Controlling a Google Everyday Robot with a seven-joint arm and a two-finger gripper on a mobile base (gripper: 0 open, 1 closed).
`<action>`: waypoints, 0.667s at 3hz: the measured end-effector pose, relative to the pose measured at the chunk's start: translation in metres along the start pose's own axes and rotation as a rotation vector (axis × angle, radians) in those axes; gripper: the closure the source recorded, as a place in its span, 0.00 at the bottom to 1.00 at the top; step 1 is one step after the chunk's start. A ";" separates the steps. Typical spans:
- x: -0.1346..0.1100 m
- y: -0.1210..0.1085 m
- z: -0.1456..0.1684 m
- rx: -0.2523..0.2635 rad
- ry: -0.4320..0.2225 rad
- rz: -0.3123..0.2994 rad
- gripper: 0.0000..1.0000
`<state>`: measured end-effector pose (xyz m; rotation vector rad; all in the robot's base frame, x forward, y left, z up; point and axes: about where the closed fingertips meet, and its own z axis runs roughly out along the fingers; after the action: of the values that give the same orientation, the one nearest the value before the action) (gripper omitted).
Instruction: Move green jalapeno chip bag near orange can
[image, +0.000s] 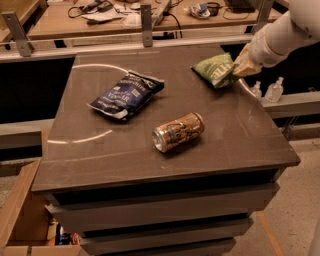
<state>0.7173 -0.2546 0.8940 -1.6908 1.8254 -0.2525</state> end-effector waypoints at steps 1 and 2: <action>-0.037 0.028 -0.015 -0.106 -0.019 0.027 1.00; -0.060 0.058 -0.023 -0.193 -0.033 0.071 1.00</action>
Offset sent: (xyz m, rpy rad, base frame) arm -0.1010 0.0871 0.0057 0.1059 0.3083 0.0144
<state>0.6553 -0.1946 0.8997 -1.7425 1.9329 -0.0187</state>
